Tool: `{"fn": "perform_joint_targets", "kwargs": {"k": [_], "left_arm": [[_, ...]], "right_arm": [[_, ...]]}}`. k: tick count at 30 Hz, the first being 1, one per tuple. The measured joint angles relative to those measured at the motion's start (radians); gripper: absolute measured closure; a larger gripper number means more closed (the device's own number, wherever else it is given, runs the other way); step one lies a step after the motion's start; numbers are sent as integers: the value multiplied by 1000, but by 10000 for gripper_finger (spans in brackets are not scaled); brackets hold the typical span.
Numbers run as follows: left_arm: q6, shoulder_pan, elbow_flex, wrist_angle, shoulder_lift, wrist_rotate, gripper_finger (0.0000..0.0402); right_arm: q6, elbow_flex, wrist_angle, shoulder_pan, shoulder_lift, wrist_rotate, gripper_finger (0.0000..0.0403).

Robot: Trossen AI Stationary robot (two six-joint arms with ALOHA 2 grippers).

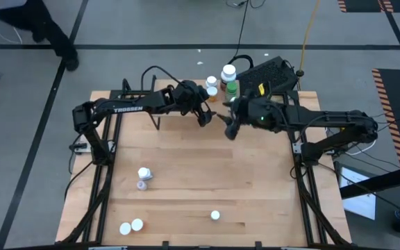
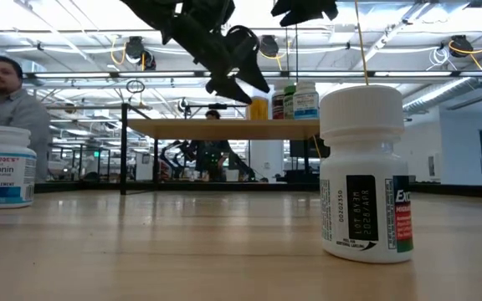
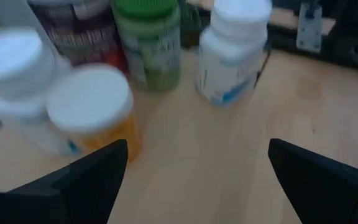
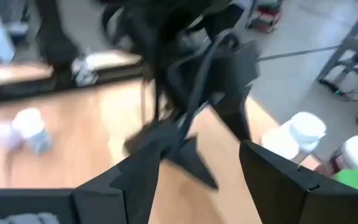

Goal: Pick and place medicine bottles onto shelf by color
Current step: Put the small white medicine bottle on the shelf

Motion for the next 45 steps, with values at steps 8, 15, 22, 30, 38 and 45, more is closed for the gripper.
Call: {"fn": "perform_joint_targets", "kwargs": {"k": [8,15,22,30,38,45], "left_arm": [[-68,-71,0,-268,-118,-36,9],[-260,-222,0,-397,-252,-208,9],[-493,-439,1,-377,-287,-289,9],[-671,-641,1,-341,-283,-386,9],[-821,-723,1,-352,-284,-393,9],[-823,-724,1,-356,-284,-393,9]], "right_arm": [[-29,-25,-74,58,10,-471,189],[31,-151,50,129,21,-565,190],[-85,-206,95,279,56,-629,187],[-213,-207,309,445,280,-637,133],[-243,-208,348,472,459,-732,109],[-262,-206,459,473,535,-733,123]]}}
